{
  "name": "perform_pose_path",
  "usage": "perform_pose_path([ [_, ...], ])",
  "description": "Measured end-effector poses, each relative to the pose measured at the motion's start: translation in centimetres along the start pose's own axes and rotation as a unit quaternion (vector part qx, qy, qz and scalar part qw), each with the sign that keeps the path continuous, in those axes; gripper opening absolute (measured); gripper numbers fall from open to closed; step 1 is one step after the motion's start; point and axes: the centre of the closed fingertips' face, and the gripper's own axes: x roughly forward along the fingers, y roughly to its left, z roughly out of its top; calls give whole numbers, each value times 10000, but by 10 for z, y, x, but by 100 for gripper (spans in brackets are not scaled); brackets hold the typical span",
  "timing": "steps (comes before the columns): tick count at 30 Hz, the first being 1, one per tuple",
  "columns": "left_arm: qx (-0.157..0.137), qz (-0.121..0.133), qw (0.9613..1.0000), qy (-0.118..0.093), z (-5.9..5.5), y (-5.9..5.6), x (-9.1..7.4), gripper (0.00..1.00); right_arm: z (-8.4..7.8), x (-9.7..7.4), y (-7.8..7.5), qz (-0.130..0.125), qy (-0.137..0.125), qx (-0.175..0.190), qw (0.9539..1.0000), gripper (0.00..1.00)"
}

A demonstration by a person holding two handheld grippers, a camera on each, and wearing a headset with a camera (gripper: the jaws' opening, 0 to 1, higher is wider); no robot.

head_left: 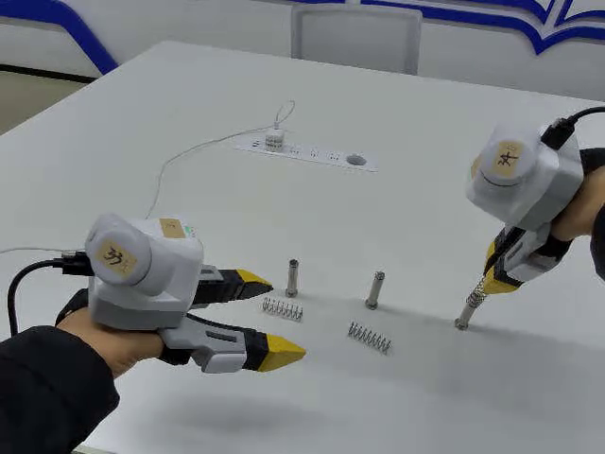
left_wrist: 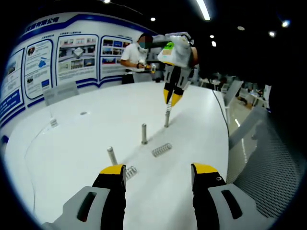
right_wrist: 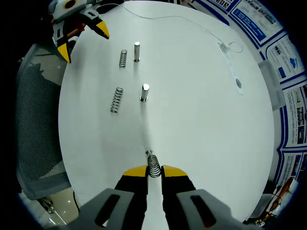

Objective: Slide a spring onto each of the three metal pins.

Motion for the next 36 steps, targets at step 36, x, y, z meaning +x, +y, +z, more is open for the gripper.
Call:
perform_pose_path([
  [36,10,-91,9999,91,-5,-3,2,56,8,-4,-1,-293,-178,114,9993,18],
])
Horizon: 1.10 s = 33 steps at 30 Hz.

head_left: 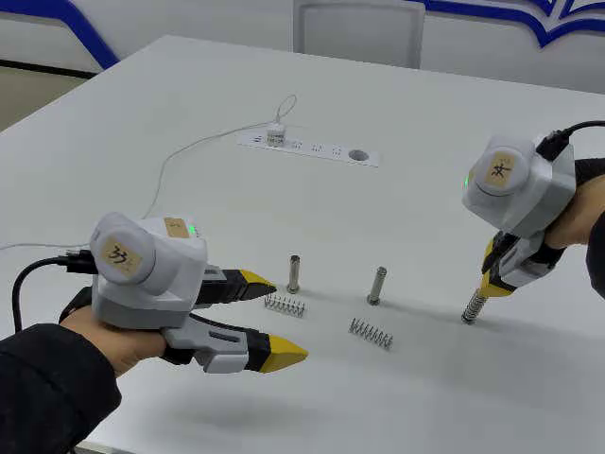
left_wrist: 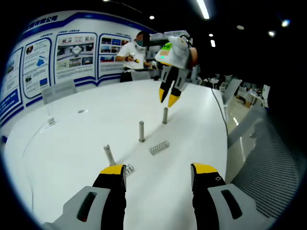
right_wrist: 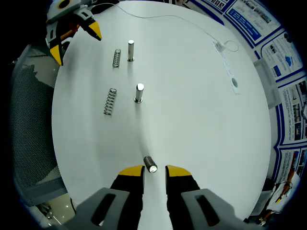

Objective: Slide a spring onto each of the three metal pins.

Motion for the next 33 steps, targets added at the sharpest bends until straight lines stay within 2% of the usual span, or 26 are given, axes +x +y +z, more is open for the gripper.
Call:
perform_pose_path([
  [2,15,-13,10000,8,0,-1,0,55,9,-3,5,30,-178,29,9998,18],
  [5,33,-18,10000,12,0,-2,0,56,27,-4,20,232,-545,115,9982,18],
  [10,45,-20,10000,15,0,-2,0,55,45,6,39,422,-772,179,9960,18],
  [18,61,-56,10000,55,-1,-4,1,55,58,32,62,717,-886,233,9932,18],
  [33,36,-62,9999,104,-4,-2,3,55,71,62,80,938,-948,302,9906,17],
])
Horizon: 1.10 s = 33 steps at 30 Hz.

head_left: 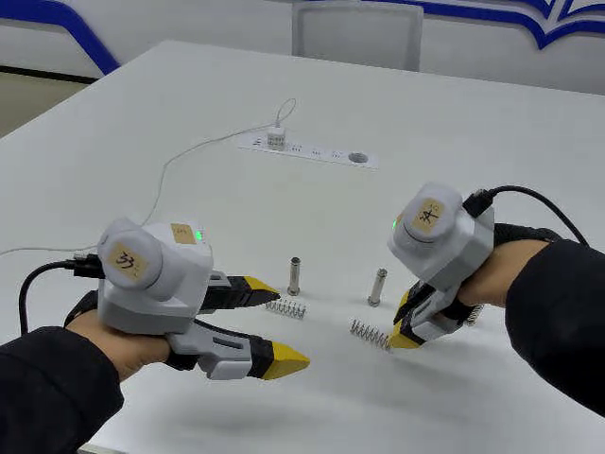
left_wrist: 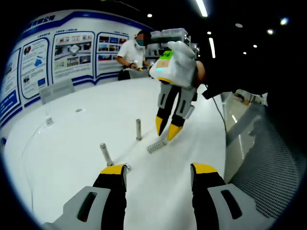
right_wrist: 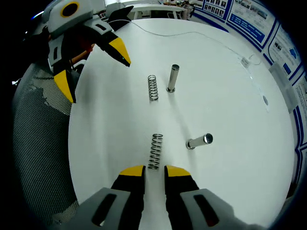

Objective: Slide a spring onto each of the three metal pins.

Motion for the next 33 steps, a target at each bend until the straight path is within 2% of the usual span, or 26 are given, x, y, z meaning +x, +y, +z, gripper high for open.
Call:
perform_pose_path([
  [17,-13,-39,10000,54,-3,-2,2,54,-5,14,0,3,116,1,9999,12],
  [23,31,-76,9999,74,-3,-4,3,54,-3,10,0,-18,121,-2,9999,12],
  [33,182,-239,9994,183,-5,-14,8,52,11,-6,16,85,10,-201,9998,11],
])
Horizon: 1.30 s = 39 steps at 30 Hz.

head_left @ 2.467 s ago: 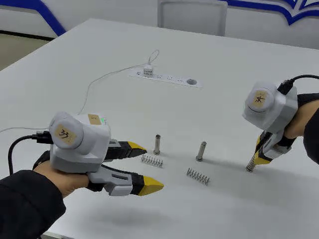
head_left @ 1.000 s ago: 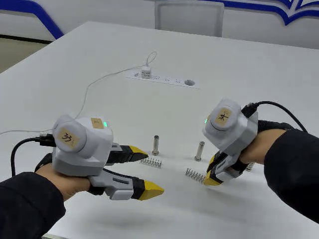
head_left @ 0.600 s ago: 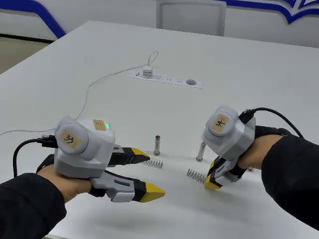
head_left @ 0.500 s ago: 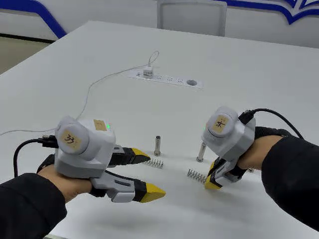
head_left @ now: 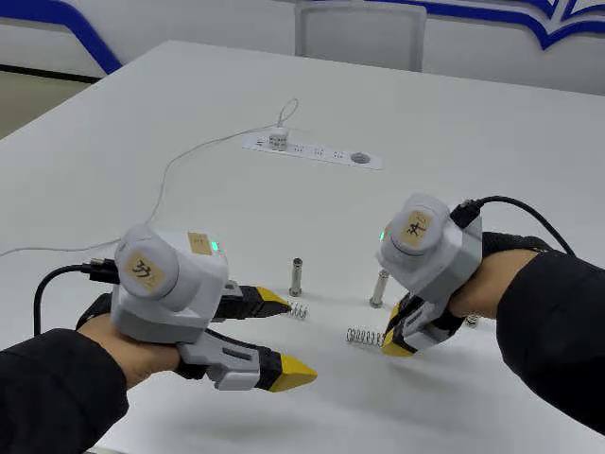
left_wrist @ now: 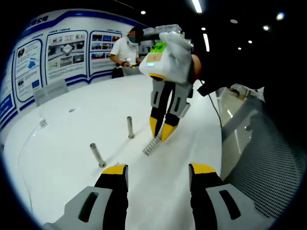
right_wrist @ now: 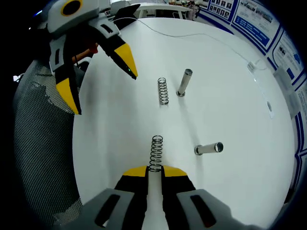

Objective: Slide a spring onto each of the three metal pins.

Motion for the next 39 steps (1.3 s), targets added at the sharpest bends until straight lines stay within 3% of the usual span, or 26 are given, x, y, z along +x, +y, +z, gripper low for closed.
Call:
perform_pose_path([
  [8,79,-52,9999,66,-2,-2,1,51,9,-9,9,43,-38,-132,9999,11],
  [21,336,-60,9993,154,-5,-4,3,46,44,-34,44,500,-365,-543,9966,11],
  [29,679,-95,9975,149,-3,-7,4,36,60,-39,57,653,-453,-734,9941,11],
  [39,983,-204,9949,70,0,-12,6,18,65,-44,62,706,-473,-785,9933,11],
])
